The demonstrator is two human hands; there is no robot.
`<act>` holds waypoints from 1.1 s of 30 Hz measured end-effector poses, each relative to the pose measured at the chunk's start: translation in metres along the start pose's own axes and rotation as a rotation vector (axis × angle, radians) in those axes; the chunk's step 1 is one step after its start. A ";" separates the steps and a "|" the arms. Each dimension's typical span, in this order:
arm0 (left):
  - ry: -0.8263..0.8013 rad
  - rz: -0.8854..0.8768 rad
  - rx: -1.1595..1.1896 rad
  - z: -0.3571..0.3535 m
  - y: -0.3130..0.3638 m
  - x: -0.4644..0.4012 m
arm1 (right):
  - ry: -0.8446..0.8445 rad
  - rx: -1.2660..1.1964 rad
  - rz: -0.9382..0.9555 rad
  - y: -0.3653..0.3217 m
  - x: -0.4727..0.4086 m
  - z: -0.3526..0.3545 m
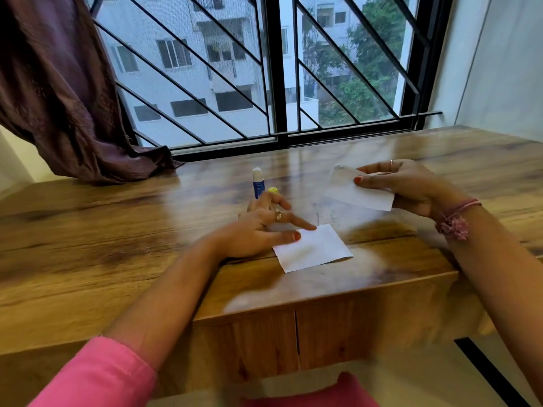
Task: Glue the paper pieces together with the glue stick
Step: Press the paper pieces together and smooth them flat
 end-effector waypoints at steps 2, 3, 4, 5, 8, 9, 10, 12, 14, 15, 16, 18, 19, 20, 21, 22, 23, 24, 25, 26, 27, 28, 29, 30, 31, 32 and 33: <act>0.153 0.002 0.162 0.015 -0.002 0.003 | -0.068 -0.026 -0.002 0.000 0.000 -0.007; 0.212 0.024 0.213 0.023 -0.005 0.006 | -0.106 -0.026 -0.008 0.000 0.001 -0.011; 0.255 0.059 0.257 0.030 -0.010 0.010 | -0.142 -0.019 -0.020 0.001 0.002 -0.015; 0.273 0.107 0.292 0.034 -0.015 0.014 | -0.171 -0.007 -0.040 0.002 0.003 -0.020; 0.158 0.246 0.287 0.032 -0.029 0.023 | -0.223 0.055 -0.094 0.002 0.003 -0.031; 0.104 0.267 0.253 0.030 -0.031 0.024 | -0.241 0.088 -0.102 0.001 0.004 -0.035; 0.066 0.278 0.234 0.029 -0.033 0.025 | -0.266 0.126 -0.109 0.001 0.004 -0.040; 0.011 0.285 0.239 0.027 -0.034 0.025 | -0.328 0.198 -0.116 -0.001 0.005 -0.051; -0.034 0.283 0.238 0.026 -0.032 0.025 | -0.383 0.271 -0.123 -0.003 0.008 -0.063; -0.047 0.281 0.235 0.026 -0.033 0.025 | -0.405 0.317 -0.122 -0.005 0.009 -0.069; -0.055 0.280 0.237 0.026 -0.033 0.025 | -0.426 0.364 -0.117 -0.007 0.010 -0.076; -0.063 0.279 0.242 0.025 -0.035 0.026 | -0.478 0.423 -0.113 -0.010 0.013 -0.090; -0.066 0.277 0.240 0.025 -0.035 0.026 | -0.501 0.435 -0.119 -0.010 0.014 -0.097; -0.066 0.276 0.236 0.025 -0.035 0.026 | -0.517 0.442 -0.128 -0.010 0.014 -0.103; -0.065 0.274 0.234 0.025 -0.035 0.026 | -0.528 0.450 -0.134 -0.010 0.014 -0.108; -0.062 0.274 0.236 0.025 -0.034 0.026 | -0.533 0.463 -0.134 -0.010 0.013 -0.112; -0.061 0.273 0.238 0.025 -0.034 0.026 | -0.538 0.477 -0.132 -0.009 0.012 -0.114; -0.062 0.273 0.236 0.025 -0.033 0.026 | -0.541 0.488 -0.130 -0.008 0.011 -0.116; -0.064 0.273 0.232 0.025 -0.033 0.026 | -0.541 0.498 -0.125 -0.007 0.010 -0.117; -0.066 0.275 0.230 0.025 -0.033 0.026 | -0.537 0.506 -0.118 -0.005 0.009 -0.117; -0.067 0.278 0.229 0.025 -0.033 0.026 | -0.532 0.513 -0.109 -0.004 0.008 -0.117; -0.068 0.281 0.227 0.025 -0.034 0.026 | -0.531 0.518 -0.101 -0.003 0.008 -0.116; -0.068 0.283 0.222 0.025 -0.033 0.026 | -0.529 0.524 -0.094 -0.002 0.008 -0.116; -0.067 0.284 0.215 0.024 -0.033 0.026 | -0.527 0.528 -0.087 -0.001 0.008 -0.115; -0.064 0.283 0.210 0.024 -0.033 0.026 | -0.524 0.532 -0.078 -0.001 0.008 -0.114; -0.058 0.281 0.209 0.024 -0.032 0.026 | -0.522 0.536 -0.071 0.000 0.008 -0.114; -0.051 0.279 0.212 0.024 -0.032 0.026 | -0.520 0.540 -0.065 0.000 0.008 -0.114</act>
Point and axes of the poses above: each hand's wrist, its own x-axis away from the middle knuckle, its own z-axis out of the back of the hand, y = z × x, the point moved 7 cm from there along -x, towards the middle knuckle, and after that the axes turned 11 degrees about -z, right-handed, at the moved point
